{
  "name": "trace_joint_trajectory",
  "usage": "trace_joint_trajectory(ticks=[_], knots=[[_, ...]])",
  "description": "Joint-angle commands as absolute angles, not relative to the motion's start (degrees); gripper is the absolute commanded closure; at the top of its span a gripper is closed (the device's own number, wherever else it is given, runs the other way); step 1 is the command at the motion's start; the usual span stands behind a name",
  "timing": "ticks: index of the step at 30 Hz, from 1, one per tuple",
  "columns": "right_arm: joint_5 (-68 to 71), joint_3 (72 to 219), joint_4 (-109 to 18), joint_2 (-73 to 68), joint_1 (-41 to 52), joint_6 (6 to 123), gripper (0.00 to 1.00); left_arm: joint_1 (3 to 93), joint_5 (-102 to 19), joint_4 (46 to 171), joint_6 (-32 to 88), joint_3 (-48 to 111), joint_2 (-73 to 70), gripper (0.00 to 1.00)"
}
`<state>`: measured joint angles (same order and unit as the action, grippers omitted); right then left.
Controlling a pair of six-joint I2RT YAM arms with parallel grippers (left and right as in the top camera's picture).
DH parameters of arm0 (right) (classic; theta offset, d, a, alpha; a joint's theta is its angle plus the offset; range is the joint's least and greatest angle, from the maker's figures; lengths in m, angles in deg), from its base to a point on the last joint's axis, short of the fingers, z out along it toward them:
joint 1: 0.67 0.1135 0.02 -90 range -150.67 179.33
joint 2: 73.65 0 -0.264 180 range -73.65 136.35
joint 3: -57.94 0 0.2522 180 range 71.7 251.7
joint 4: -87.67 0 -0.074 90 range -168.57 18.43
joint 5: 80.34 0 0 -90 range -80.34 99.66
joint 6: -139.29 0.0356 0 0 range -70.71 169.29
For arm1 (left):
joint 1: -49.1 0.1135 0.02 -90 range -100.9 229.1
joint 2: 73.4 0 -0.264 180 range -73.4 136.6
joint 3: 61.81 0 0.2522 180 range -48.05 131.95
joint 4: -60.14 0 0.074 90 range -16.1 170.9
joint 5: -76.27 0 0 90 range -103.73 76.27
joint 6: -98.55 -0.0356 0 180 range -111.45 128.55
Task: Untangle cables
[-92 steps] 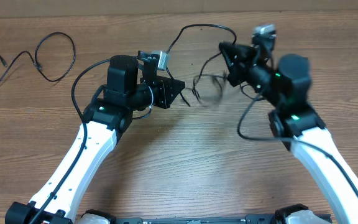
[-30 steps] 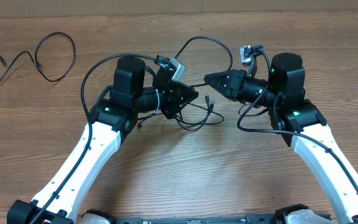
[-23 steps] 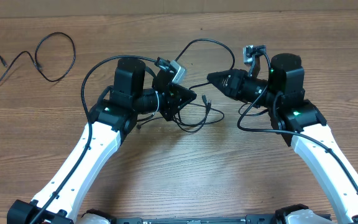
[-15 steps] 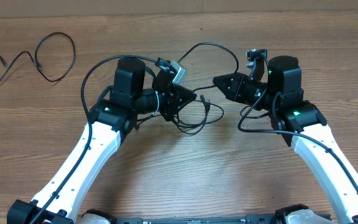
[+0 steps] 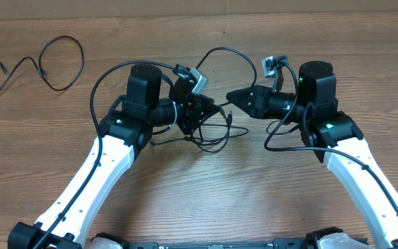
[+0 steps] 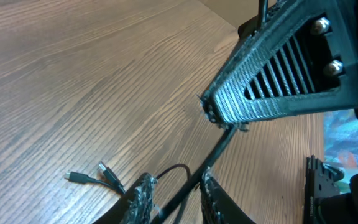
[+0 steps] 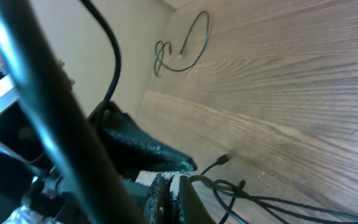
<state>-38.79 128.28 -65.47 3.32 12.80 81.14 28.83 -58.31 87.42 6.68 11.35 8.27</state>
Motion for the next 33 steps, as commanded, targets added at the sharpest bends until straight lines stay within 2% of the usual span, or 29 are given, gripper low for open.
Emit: trace_joint_trajectory(ticks=[1,6,15,17,21,26,27,28,31,33], knots=[[-42.6,130.0,-65.7,2.0,12.5,80.7,0.96,28.4,-58.2,87.0,4.3,12.5,8.7,0.73],[-44.5,130.0,-67.0,2.0,12.5,80.9,0.96,28.4,-58.4,87.0,4.2,12.5,8.7,0.69],[-44.5,130.0,-71.6,2.3,12.5,87.0,0.96,26.1,-58.5,87.0,2.2,12.5,8.7,0.69],[-44.6,130.0,-71.4,2.3,12.8,87.0,0.96,25.6,-58.2,87.0,1.7,12.5,8.7,0.71],[-44.3,130.0,-71.5,2.3,12.8,87.0,0.96,25.4,-56.0,88.8,0.8,12.5,8.7,0.95],[-40.2,129.9,-71.4,2.3,11.8,86.8,0.96,25.4,-54.1,91.6,0.8,12.5,8.7,0.96],[-37.6,129.9,-70.8,2.3,11.8,85.9,0.90,25.4,-54.7,91.2,1.0,12.5,8.7,0.96],[-34.5,129.9,-69.8,2.3,11.9,84.3,0.80,25.4,-55.4,90.4,1.6,12.5,8.7,0.96],[-24.7,129.9,-64.8,2.3,12.2,79.5,0.40,25.5,-55.0,88.2,5.5,12.5,8.7,0.96],[-18.4,129.9,-59.9,2.3,12.1,78.5,0.28,25.6,-53.5,87.4,7.9,12.5,8.7,0.96]])
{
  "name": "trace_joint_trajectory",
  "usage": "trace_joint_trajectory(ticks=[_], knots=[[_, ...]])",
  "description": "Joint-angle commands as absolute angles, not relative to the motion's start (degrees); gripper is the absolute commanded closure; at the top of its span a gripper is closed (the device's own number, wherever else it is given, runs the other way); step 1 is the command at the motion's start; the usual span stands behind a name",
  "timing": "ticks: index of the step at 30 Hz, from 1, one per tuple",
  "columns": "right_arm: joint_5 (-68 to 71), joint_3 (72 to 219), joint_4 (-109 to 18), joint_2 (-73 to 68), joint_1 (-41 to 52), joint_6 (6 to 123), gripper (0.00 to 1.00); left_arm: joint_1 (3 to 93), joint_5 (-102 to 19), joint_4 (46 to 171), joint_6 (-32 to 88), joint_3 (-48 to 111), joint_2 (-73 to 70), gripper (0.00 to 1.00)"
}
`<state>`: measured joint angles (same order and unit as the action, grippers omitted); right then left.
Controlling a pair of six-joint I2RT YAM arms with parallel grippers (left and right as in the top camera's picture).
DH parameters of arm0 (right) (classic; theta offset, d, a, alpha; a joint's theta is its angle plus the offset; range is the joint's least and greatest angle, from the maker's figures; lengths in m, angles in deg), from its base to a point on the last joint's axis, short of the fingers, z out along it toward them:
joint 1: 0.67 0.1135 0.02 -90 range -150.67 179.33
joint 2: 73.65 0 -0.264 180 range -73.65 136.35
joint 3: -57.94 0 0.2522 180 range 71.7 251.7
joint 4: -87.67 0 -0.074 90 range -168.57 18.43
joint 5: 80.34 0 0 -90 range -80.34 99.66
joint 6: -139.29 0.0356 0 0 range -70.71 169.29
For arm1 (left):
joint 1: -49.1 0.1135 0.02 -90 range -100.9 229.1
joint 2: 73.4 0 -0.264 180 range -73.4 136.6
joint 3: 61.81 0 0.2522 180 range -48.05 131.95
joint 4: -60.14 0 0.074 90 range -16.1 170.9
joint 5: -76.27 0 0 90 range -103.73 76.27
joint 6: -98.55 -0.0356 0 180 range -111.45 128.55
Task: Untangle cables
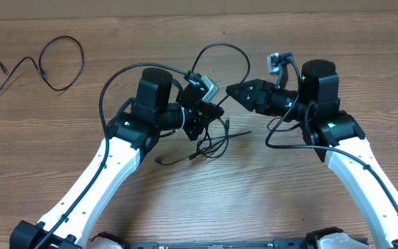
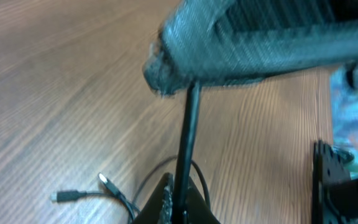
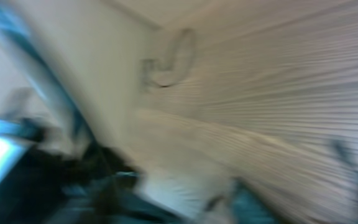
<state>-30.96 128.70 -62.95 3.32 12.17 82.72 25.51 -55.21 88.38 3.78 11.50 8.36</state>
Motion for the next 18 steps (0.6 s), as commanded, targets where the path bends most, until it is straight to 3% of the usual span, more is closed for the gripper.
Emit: trace_joint_trajectory(ticks=[1,4,9,18], knots=[[-16.6,129.9,-57.5,2.3,12.1,78.6,0.22,25.7,-52.3,87.0,9.6,12.5,8.7,0.96],[-17.0,129.9,-51.1,2.3,12.1,79.4,0.00,26.1,-50.3,86.8,12.0,12.5,8.7,0.96],[-27.0,129.9,-43.1,2.3,12.9,82.7,0.00,26.2,-49.0,86.8,12.1,12.5,8.7,0.96],[-20.5,127.2,-39.4,3.0,14.5,106.0,0.02,26.2,-46.9,83.5,18.1,12.5,8.7,0.96]])
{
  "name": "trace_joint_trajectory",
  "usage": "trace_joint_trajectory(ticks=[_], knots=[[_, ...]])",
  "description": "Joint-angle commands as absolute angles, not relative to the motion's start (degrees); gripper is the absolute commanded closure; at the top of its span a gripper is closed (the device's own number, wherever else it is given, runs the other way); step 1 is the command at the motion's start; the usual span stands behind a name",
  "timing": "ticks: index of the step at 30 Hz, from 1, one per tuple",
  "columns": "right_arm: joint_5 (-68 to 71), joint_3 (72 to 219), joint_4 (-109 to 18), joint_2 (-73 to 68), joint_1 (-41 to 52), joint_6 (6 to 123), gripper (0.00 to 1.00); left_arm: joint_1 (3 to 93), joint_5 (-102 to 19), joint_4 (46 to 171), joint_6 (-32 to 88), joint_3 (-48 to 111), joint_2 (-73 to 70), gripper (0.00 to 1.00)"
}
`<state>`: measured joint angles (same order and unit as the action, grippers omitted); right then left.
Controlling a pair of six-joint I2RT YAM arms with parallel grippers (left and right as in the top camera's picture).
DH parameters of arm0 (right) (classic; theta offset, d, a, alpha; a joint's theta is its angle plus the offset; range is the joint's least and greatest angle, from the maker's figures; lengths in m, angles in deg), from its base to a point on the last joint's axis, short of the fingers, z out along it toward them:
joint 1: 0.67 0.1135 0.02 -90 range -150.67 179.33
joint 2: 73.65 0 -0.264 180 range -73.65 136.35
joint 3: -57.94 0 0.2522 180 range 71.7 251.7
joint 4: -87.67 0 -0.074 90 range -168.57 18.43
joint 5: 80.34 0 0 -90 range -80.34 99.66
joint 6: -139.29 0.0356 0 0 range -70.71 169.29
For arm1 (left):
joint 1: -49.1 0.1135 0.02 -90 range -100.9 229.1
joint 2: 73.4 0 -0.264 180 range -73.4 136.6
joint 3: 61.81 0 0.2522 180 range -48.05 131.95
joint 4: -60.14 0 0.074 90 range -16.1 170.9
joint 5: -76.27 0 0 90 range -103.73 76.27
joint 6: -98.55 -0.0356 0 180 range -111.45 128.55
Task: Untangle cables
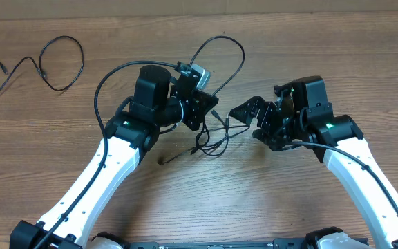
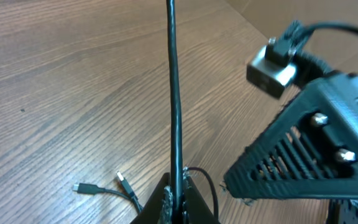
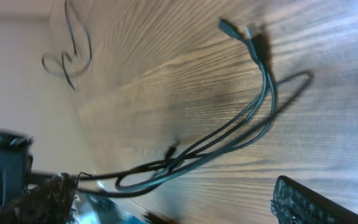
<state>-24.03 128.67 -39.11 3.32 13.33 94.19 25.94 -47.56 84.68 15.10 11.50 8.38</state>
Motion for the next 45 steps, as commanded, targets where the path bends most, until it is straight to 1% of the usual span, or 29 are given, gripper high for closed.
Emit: trace_joint_trajectory(ticks=[1,2,4,5,6,9,10,11,12,16,20,23,27,30,33,43,44,45], knots=[[-19.1,126.8,-39.5,3.5,15.1,108.6,0.06,26.2,-47.0,83.4,18.3,12.5,8.7,0.96],[-18.2,126.6,-39.7,3.9,15.7,110.7,0.11,26.2,-47.3,83.2,18.5,12.5,8.7,0.96],[-16.9,126.4,-42.3,5.3,17.0,113.5,0.16,26.2,-48.7,83.0,18.5,12.5,8.7,0.96],[-17.0,126.4,-45.9,6.7,18.2,114.1,0.24,26.2,-49.8,83.0,18.5,12.5,8.7,0.96],[-17.1,126.4,-47.9,7.5,18.9,114.0,0.29,26.2,-50.4,82.9,18.5,12.5,8.7,0.96],[-16.8,126.4,-51.0,9.7,20.7,114.0,0.62,26.3,-51.3,82.5,19.4,12.5,8.6,0.96],[-16.1,126.4,-51.1,10.4,21.2,114.0,0.79,26.5,-51.3,82.2,19.9,12.5,8.5,0.96],[-15.0,126.4,-50.8,11.0,21.4,113.8,0.89,26.8,-51.3,81.8,20.5,12.5,8.3,0.96],[-10.7,126.4,-49.0,11.8,21.4,113.1,0.96,28.0,-51.3,81.4,20.6,12.6,7.7,0.96],[4.2,126.4,-42.6,11.9,18.7,111.6,0.96,32.8,-52.9,81.9,20.6,12.7,4.8,0.96],[14.7,126.4,-35.7,11.9,11.1,111.6,0.96,40.3,-57.3,82.0,20.6,13.5,0.1,0.96],[17.6,126.4,-32.7,11.9,3.6,109.5,0.96,46.1,-59.9,82.0,21.0,14.4,-3.8,0.96],[17.4,126.4,-32.1,11.9,-4.7,104.5,0.96,52.4,-60.4,82.3,22.2,14.6,-8.9,0.96],[15.8,126.4,-32.2,11.9,-8.4,101.3,0.96,55.2,-60.3,83.1,22.4,14.6,-11.8,0.96],[14.5,126.4,-32.2,11.9,-9.4,101.1,0.96,55.5,-60.3,83.1,23.3,14.6,-13.1,0.96],[18.0,126.4,-33.2,11.9,-9.4,100.2,0.96,55.9,-60.3,83.6,23.4,14.7,-13.4,0.96],[17.7,126.4,-33.2,11.9,-9.3,100.2,0.96,55.9,-60.0,84.1,23.3,14.7,-13.4,0.96],[17.1,126.4,-33.1,11.9,-9.3,100.2,0.94,55.9,-59.4,84.6,23.3,14.7,-13.4,0.96]])
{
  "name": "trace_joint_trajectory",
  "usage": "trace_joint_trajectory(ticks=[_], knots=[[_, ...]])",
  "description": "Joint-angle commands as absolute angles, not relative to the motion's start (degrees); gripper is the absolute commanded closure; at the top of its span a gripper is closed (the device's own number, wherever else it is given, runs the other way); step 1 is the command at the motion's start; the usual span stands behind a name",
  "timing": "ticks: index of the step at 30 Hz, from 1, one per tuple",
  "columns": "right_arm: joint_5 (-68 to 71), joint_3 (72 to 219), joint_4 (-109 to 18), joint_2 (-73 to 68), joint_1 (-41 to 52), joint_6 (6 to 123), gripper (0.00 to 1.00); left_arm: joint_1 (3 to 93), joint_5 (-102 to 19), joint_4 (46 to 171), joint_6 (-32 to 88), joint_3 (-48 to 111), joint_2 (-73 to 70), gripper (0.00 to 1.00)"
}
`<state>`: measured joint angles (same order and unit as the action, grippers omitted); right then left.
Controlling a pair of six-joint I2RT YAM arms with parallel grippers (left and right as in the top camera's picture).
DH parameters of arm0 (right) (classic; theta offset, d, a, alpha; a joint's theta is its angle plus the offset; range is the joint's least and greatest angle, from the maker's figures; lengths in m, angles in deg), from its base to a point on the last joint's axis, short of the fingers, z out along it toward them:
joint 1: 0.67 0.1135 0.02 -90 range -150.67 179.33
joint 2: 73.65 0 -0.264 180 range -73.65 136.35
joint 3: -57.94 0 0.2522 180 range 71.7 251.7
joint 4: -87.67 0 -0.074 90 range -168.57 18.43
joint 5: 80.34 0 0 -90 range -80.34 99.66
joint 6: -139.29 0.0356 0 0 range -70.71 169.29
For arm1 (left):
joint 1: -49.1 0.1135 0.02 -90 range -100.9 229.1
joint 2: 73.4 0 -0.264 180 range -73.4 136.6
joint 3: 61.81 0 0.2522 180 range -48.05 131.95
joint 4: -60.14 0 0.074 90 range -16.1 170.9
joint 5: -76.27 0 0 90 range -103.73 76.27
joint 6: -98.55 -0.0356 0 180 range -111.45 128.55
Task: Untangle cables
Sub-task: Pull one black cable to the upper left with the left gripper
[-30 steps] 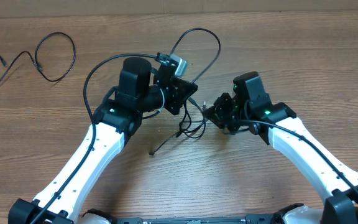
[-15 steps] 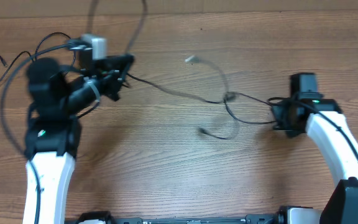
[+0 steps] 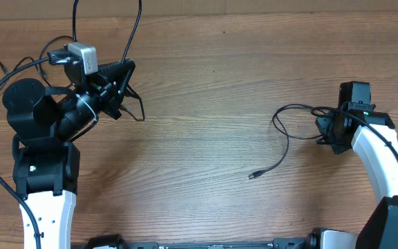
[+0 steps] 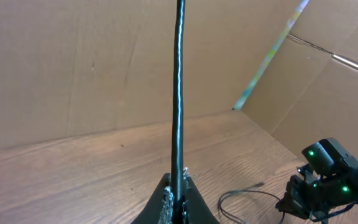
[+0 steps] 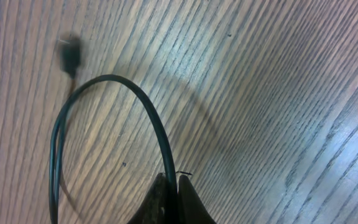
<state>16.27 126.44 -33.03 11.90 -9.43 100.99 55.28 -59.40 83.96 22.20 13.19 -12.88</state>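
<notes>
Two black cables now lie apart. My left gripper (image 3: 124,77) is raised at the far left, shut on one cable (image 3: 139,24) that runs up out of the overhead view; in the left wrist view this cable (image 4: 179,93) stands straight up from the fingertips (image 4: 178,186). My right gripper (image 3: 322,128) is low at the right, shut on the other cable (image 3: 277,119), which loops on the table and ends in a plug (image 3: 253,175). The right wrist view shows that cable (image 5: 148,112) arching from the pinched fingertips (image 5: 171,184).
A bit of a third black cable shows at the far left edge, mostly hidden behind my left arm. A cardboard wall (image 4: 73,56) stands along the table's far side. My right arm (image 4: 328,171) shows in the left wrist view.
The arms were close together over a tangle at mid-table, the right gripper open. Now they are far apart, each shut on its own cable, and the tangle is gone.
Both grippers first met over the tangle, pinching cable. Then the left one held a strand up while the right was pulled back, then stood open beside the knot. Now the left holds one cable at the far left and the right holds the other at the right.
</notes>
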Motion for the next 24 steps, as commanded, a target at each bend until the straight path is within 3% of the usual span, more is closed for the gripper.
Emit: trace_joint_trajectory(ticks=[1,5,9,15,24], knots=[[16.5,126.4,-33.0,11.9,-9.3,100.2,0.87,55.9,-58.7,85.5,22.5,14.7,-13.4,0.96],[14.7,126.4,-33.0,11.9,-9.3,100.2,0.32,55.9,-51.6,92.1,21.6,14.7,-13.4,0.96],[14.5,126.4,-32.9,11.9,-9.3,100.2,0.01,55.9,-41.6,99.9,21.5,14.7,-13.3,0.96],[14.5,126.4,-32.8,11.9,-9.3,100.2,0.00,55.9,-33.9,102.7,14.7,14.7,-11.7,0.96],[14.5,126.4,-32.8,11.9,-9.3,100.2,0.00,55.9,-30.9,91.8,10.8,14.7,-3.3,0.96]])
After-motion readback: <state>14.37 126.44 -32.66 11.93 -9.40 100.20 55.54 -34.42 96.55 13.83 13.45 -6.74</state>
